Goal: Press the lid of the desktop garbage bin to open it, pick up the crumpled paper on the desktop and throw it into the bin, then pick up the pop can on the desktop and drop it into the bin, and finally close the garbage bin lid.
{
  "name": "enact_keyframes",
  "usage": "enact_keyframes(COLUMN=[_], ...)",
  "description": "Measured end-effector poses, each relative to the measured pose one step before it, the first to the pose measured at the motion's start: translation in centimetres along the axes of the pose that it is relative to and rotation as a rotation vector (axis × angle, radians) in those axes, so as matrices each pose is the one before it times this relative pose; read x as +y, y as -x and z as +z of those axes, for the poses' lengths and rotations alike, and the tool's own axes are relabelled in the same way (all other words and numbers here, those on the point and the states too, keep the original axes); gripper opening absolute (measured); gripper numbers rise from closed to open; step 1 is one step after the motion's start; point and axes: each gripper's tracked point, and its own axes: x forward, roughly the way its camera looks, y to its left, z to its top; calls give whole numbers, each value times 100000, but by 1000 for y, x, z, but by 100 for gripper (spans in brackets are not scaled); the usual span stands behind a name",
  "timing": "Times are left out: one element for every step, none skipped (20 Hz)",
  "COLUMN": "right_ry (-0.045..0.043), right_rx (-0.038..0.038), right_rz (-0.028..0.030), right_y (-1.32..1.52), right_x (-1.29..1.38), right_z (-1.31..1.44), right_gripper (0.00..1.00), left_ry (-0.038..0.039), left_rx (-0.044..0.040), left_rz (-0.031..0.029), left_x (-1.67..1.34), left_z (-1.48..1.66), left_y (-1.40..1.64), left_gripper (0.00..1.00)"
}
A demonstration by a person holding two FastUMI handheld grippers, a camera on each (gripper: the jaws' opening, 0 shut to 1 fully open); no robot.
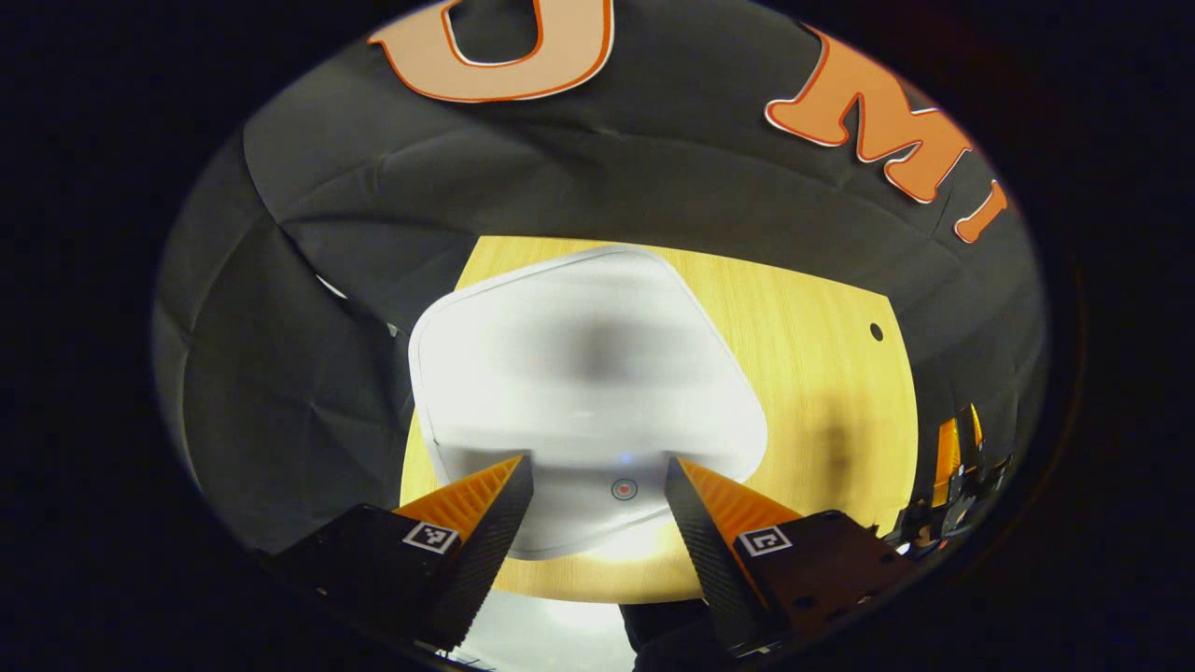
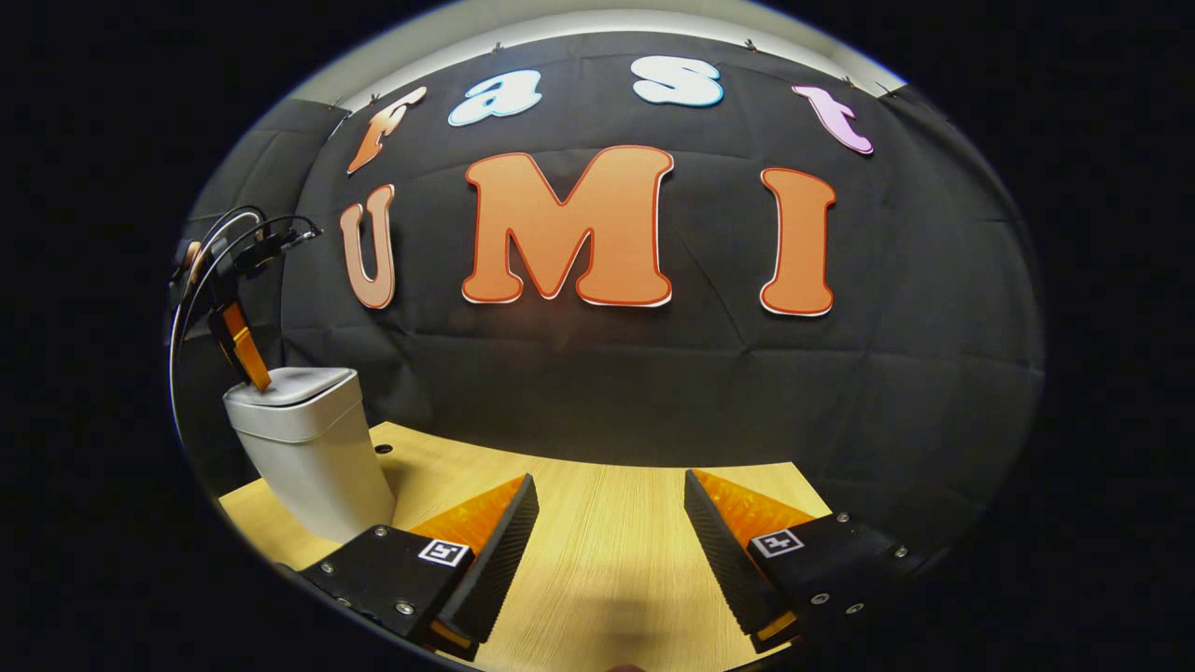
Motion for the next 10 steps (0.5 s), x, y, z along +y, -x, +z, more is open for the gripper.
enact_keyframes(right_ry=[250, 110, 69, 111, -264, 161, 299, 248, -10, 67], right_rx=[124, 150, 275, 333, 827, 421, -245, -53, 153, 196], right_rz=[84, 320, 217, 270, 723, 464, 321, 399, 338, 196], right_y=[-32, -17, 45, -53, -128, 64, -19, -31, -69, 7], right_x=[122, 4, 137, 75, 221, 251, 75, 46, 130, 58], right_z=[-108, -25, -82, -185, -229, -201, 80, -27, -93, -38], right_gripper=[94, 93, 93, 94, 94, 94, 93, 94, 94, 93], left_ry=[823, -451, -854, -387, 166, -1372, -1743, -418, 68, 515], left_rx=[1531, -1007, 668, -842, 462, -116, -1025, 114, -5, -402], left_rz=[369, 296, 207, -15, 675, 929, 259, -197, -209, -8], left_x=[-5, -61, -30, -7, -176, 23, -75, -161, 31, 73], left_z=[-312, 161, -118, 125, -20, -269, 251, 82, 186, 152], left_y=[-48, 21, -302, -29, -127, -7, -82, 4, 87, -62], left_gripper=[93, 94, 94, 93, 95, 94, 95, 95, 94, 94])
